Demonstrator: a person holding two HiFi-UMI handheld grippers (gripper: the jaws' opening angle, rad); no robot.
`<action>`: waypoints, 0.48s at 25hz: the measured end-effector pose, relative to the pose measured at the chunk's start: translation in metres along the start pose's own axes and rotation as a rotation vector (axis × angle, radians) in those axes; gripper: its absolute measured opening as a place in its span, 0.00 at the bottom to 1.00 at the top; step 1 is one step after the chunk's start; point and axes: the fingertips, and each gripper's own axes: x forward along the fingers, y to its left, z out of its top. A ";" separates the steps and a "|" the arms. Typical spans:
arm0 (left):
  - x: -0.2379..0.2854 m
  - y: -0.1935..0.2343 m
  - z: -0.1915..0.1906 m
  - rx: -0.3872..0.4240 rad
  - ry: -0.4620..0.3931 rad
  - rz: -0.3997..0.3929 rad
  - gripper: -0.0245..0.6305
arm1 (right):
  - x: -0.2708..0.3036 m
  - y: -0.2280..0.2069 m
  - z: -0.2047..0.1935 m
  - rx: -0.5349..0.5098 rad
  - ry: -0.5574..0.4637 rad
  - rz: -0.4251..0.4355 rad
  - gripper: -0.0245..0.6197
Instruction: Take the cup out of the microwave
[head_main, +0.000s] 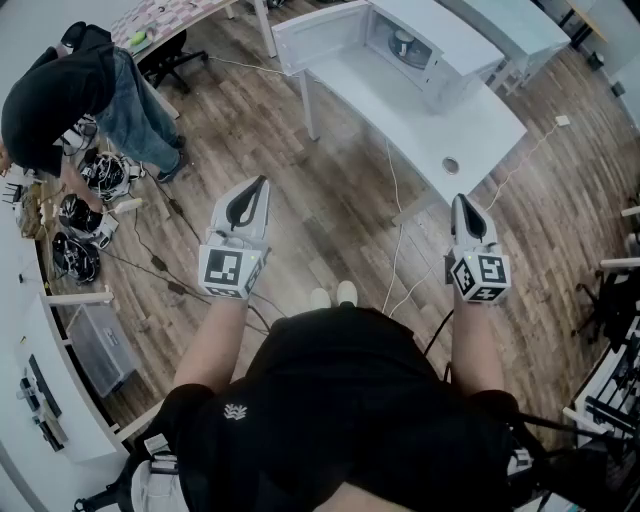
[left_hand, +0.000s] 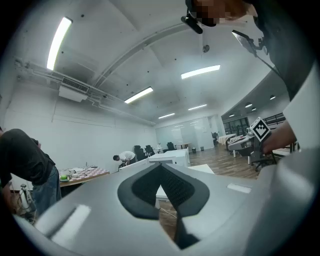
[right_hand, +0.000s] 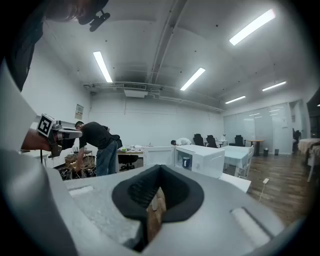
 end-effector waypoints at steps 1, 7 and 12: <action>0.001 0.000 0.001 0.001 -0.002 0.001 0.05 | 0.001 0.000 0.001 0.000 -0.003 0.000 0.04; 0.014 0.000 -0.001 -0.007 -0.006 0.017 0.05 | 0.012 -0.004 -0.002 0.002 -0.005 0.017 0.04; 0.031 -0.009 0.002 0.004 -0.015 0.016 0.05 | 0.020 -0.019 -0.001 0.010 -0.020 0.024 0.04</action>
